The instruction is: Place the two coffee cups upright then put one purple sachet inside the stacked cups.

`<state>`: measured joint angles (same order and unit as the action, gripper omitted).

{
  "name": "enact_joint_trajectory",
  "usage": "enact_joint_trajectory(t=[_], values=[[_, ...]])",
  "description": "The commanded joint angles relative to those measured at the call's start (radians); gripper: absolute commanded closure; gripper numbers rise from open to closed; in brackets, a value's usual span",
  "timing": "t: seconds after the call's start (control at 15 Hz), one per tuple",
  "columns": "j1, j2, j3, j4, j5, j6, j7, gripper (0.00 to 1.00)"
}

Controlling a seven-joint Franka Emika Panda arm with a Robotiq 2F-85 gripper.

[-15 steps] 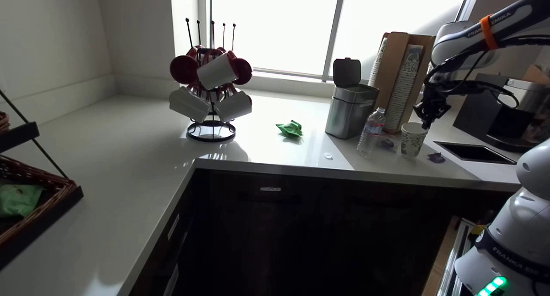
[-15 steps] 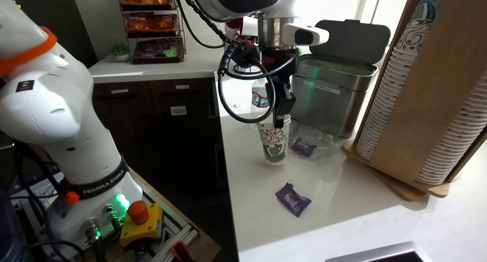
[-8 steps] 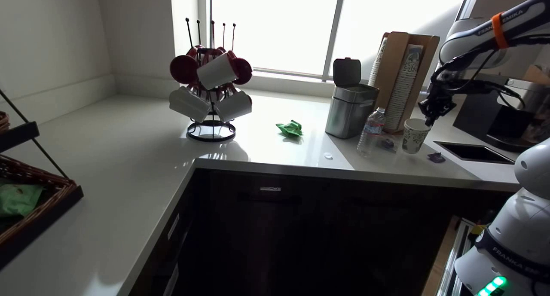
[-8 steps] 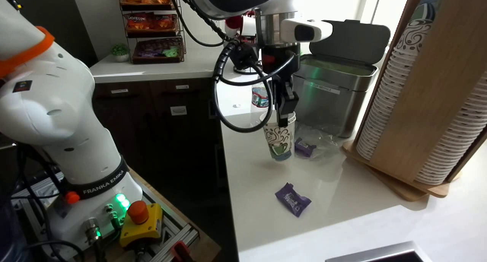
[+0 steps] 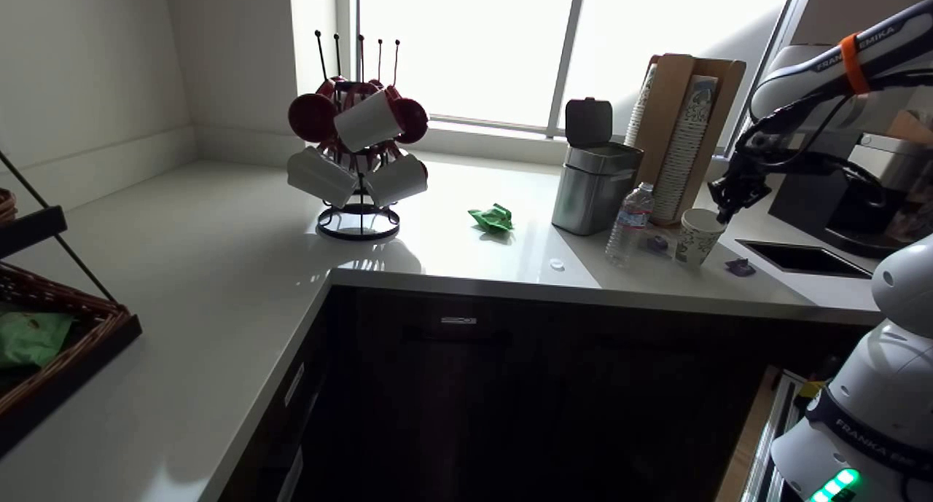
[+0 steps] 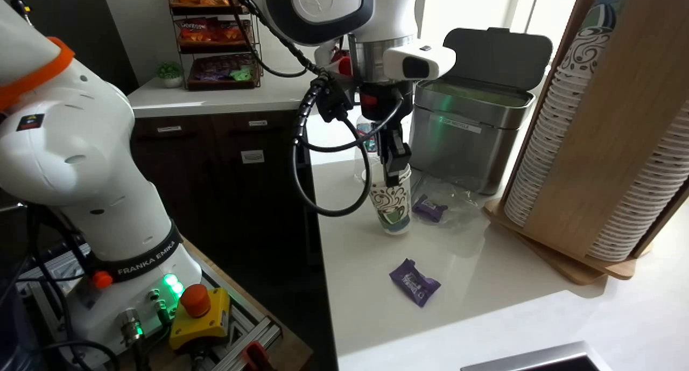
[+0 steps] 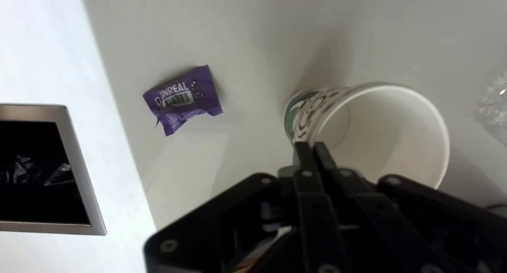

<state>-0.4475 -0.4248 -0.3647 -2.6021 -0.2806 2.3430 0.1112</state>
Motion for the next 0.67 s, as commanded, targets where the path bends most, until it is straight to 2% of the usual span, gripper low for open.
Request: enact_joint_trajectory(t=[0.0,0.6], values=[[-0.013,-0.044,-0.008,-0.061,0.042,0.042,-0.039,0.99],[-0.017,-0.081,-0.037,-0.071,0.166,0.040,-0.091,0.99]])
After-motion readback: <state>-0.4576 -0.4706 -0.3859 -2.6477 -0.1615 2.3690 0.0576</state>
